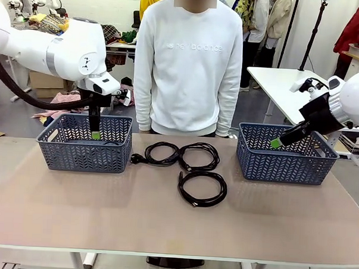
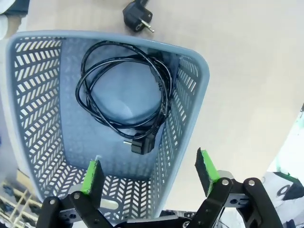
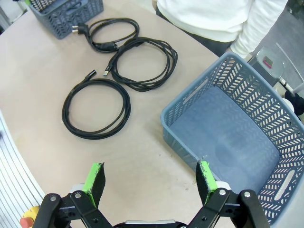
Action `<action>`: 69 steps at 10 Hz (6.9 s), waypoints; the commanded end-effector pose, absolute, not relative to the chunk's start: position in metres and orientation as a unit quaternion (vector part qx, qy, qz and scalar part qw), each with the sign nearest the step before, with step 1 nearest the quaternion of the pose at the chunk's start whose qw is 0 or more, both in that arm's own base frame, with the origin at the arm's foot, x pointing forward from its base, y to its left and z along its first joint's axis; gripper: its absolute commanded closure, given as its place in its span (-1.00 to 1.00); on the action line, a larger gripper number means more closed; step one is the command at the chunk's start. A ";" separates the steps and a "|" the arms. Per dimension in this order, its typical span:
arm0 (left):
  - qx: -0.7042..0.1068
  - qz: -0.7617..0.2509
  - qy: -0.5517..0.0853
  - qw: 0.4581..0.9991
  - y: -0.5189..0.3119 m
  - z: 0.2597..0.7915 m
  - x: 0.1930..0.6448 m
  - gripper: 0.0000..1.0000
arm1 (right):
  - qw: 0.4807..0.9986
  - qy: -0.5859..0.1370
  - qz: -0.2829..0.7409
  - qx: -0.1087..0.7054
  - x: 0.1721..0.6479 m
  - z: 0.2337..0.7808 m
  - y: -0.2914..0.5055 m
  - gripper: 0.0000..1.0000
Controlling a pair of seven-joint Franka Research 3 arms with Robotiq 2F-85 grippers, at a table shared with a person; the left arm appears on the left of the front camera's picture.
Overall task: Organize the cables according to human instructions.
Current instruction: Pick up a bundle of cables and place it in the basket indicated by the human.
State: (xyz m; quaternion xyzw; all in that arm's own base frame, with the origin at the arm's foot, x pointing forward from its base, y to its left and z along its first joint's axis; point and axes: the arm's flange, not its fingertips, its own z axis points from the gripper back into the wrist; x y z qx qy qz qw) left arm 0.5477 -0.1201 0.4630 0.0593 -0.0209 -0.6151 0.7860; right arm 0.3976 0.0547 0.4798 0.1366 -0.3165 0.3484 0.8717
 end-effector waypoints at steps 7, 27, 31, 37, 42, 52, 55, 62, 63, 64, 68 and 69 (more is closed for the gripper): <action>0.020 -0.602 -0.093 0.793 -0.168 0.490 0.523 -1.00 | 0.870 -0.319 0.346 0.144 0.399 0.480 0.054 -1.00; -0.094 -0.661 -0.099 0.738 -0.250 0.487 0.419 -1.00 | 0.870 -0.319 0.346 0.144 0.399 0.480 0.054 -1.00; -0.094 -0.661 -0.099 0.738 -0.250 0.487 0.419 -1.00 | 0.870 -0.319 0.346 0.144 0.399 0.480 0.054 -1.00; -0.094 -0.661 -0.099 0.738 -0.250 0.487 0.419 -1.00 | 0.870 -0.319 0.346 0.144 0.399 0.480 0.054 -1.00; -0.094 -0.661 -0.099 0.738 -0.250 0.487 0.419 -1.00 | 0.870 -0.319 0.346 0.144 0.399 0.480 0.054 -1.00; -0.094 -0.661 -0.099 0.738 -0.250 0.487 0.419 -1.00 | 0.903 -0.207 0.365 0.094 0.385 0.463 0.201 -1.00; -0.094 -0.661 -0.099 0.738 -0.250 0.487 0.419 -1.00 | 0.904 -0.195 0.375 0.058 0.378 0.431 0.241 -1.00; -0.094 -0.661 -0.099 0.738 -0.250 0.487 0.419 -1.00 | 0.900 -0.168 0.397 0.065 0.369 0.401 0.263 -1.00; -0.094 -0.661 -0.099 0.738 -0.250 0.487 0.419 -1.00 | 0.900 -0.168 0.397 0.065 0.369 0.401 0.263 -1.00; -0.094 -0.661 -0.099 0.738 -0.250 0.487 0.419 -1.00 | 0.900 -0.168 0.397 0.065 0.369 0.401 0.263 -1.00; -0.094 -0.661 -0.099 0.738 -0.250 0.487 0.419 -1.00 | 0.905 -0.155 0.389 0.073 0.378 0.392 0.274 -1.00; -0.094 -0.661 -0.099 0.738 -0.250 0.487 0.419 -1.00 | 0.906 -0.146 0.388 0.080 0.381 0.386 0.284 -1.00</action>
